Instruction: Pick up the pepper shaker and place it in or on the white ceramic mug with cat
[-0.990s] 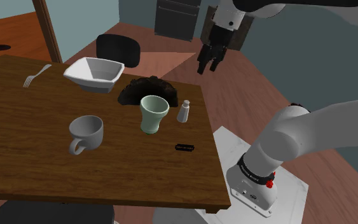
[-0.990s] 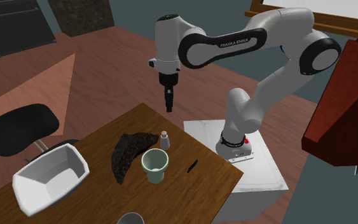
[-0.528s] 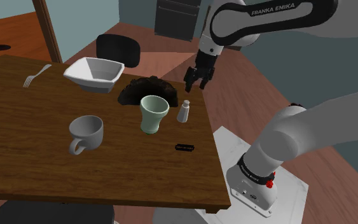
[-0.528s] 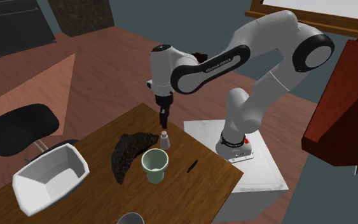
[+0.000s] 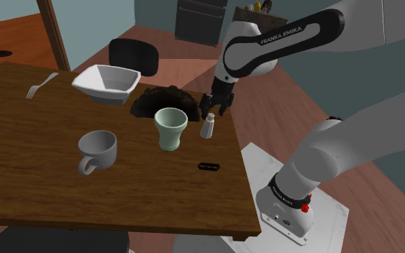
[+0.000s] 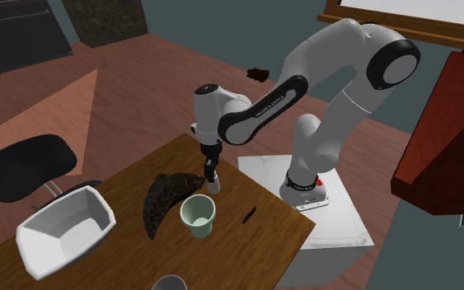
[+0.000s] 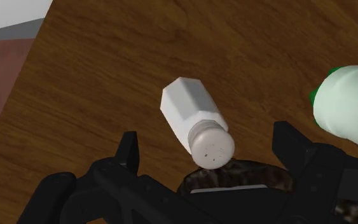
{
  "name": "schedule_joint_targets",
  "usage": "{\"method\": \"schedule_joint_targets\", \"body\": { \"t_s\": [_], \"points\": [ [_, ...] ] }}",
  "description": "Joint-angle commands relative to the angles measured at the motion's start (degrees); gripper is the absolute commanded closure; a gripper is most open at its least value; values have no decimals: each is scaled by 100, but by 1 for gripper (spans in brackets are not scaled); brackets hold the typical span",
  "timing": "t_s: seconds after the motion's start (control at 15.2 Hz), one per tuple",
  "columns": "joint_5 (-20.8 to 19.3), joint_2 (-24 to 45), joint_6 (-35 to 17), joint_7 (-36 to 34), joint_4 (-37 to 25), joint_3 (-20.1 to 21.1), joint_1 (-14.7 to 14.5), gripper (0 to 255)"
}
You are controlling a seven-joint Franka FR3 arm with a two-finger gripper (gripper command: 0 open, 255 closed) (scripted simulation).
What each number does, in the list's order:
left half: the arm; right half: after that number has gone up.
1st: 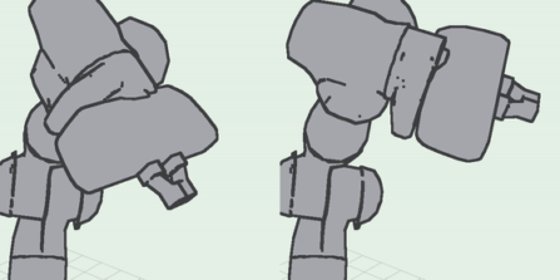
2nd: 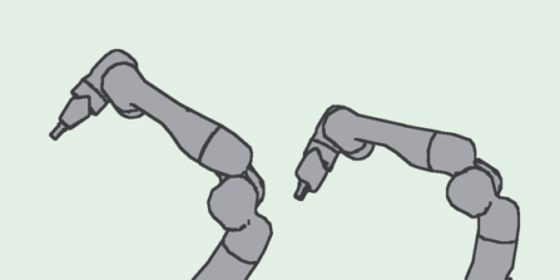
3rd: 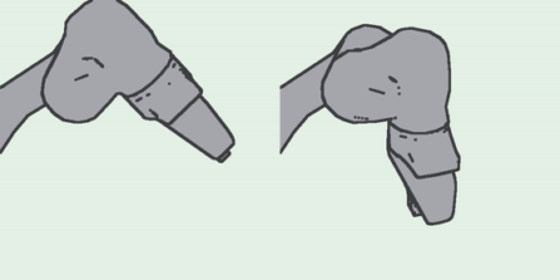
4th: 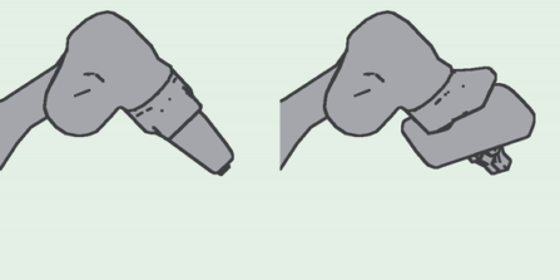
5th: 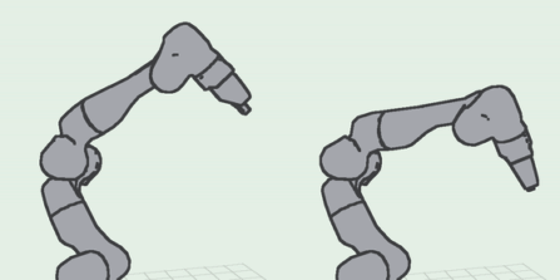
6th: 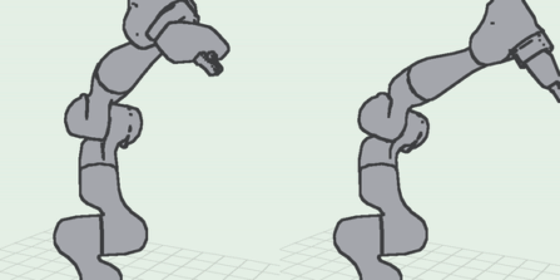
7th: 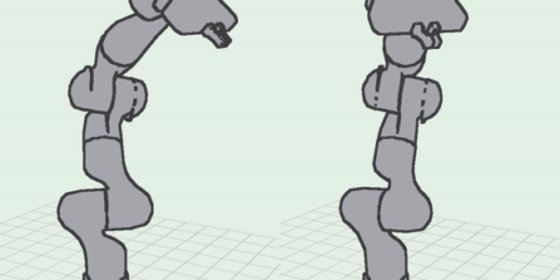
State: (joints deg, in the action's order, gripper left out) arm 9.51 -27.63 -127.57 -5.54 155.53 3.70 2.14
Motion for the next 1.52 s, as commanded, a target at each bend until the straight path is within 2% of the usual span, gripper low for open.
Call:
{"method": "schedule_joint_targets", "body": {
  "t_s": [0.0,0.13,0.66,0.73,1.32,1.45],
  "points": [
    [24,102,-193,9,88,12,-12,0],
    [61,253,-446,25,189,30,-33,0],
    [60,253,-445,25,189,30,-33,0],
    [60,253,-445,25,189,30,-33,255],
    [60,253,-447,24,189,29,-33,255],
    [38,134,-249,0,111,25,-24,255]
  ]
}}
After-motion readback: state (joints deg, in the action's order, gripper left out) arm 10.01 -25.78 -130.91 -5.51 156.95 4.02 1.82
